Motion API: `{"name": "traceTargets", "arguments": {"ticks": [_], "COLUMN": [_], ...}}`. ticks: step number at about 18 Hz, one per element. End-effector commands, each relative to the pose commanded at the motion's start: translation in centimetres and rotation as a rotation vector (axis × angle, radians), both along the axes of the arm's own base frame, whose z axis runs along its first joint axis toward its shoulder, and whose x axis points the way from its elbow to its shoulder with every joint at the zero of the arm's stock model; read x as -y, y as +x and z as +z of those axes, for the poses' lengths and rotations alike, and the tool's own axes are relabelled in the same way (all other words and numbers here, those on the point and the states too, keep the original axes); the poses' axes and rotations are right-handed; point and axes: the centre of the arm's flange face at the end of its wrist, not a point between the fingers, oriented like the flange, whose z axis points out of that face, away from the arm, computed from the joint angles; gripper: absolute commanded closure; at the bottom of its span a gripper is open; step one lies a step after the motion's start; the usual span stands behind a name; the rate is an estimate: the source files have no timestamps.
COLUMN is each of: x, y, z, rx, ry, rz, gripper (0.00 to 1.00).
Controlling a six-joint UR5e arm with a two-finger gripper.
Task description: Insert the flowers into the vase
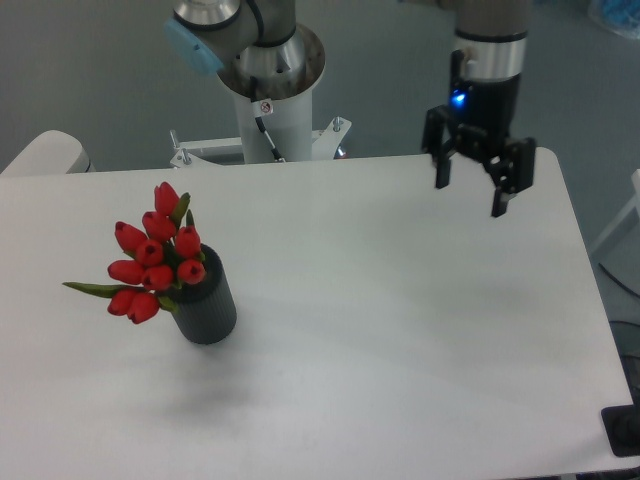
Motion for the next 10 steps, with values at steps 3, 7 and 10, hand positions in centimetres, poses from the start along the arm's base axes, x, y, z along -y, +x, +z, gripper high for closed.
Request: {"name": "traceTargets", "arguments": {"ticks": [3, 7, 10], "x": [-0.56, -0.89, -0.93], "y": [-0.75, -1.05, -1.04], "z": [0.82, 0.66, 0.72], "rx": [0.020, 0.033, 0.031], "ry": [-0.020, -0.025, -0.029], "rz": [-0.004, -0.008, -0.007], "gripper": [0.00, 0.00, 0.00]}}
